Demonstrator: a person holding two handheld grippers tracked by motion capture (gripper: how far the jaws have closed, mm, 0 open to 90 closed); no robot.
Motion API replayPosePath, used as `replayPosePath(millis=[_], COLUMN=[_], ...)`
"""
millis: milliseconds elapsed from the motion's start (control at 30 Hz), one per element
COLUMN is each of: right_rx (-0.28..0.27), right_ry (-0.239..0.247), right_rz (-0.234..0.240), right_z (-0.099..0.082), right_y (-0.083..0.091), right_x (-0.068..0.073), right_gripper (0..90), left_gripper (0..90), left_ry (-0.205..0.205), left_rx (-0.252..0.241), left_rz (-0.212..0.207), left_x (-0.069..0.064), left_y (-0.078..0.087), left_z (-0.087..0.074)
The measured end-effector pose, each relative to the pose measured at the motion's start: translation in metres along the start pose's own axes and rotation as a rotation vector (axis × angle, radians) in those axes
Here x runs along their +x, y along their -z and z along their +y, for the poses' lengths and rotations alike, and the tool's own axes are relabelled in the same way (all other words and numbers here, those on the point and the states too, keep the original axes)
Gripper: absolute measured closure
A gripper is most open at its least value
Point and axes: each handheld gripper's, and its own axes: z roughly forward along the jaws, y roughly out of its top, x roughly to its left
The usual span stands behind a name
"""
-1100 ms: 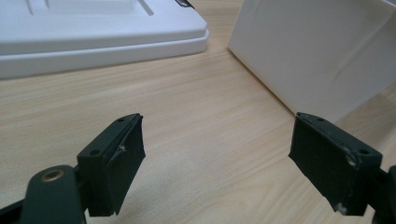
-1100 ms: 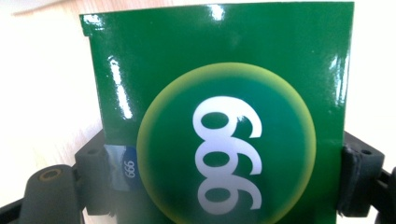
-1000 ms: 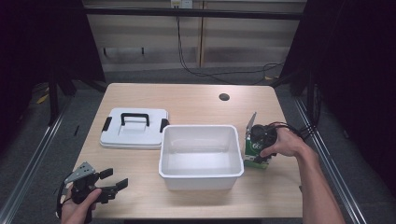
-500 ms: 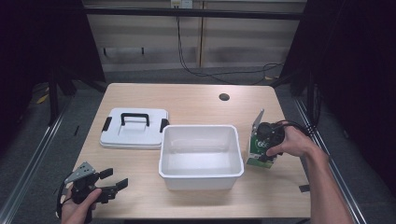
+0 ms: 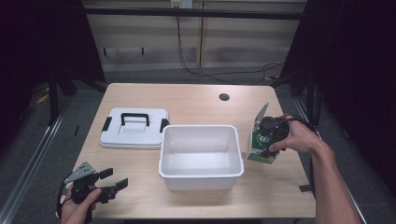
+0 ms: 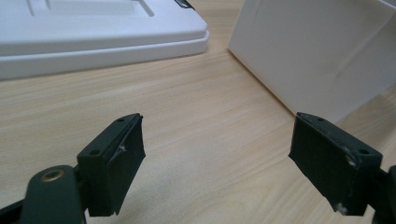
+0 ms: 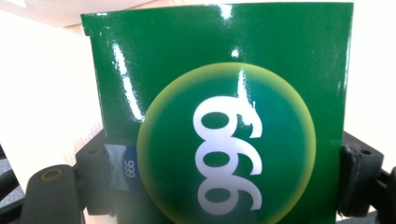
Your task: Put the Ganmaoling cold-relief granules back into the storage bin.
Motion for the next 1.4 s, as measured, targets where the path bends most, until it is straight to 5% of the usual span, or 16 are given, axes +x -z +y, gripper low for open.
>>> replayPosePath(millis=[1400], right_rx=[-0.072], right_ry=[0.031], right_rz=[-0.066], right_z=[0.023], right_y=[0.082], right_x=[0.004], right_gripper=[16.0], left_gripper=[17.3], left_ry=[0.006], left_rx=[0.001], left_rz=[0.001], left_x=[0.001], left_y=[-0.001], left_z=[0.000])
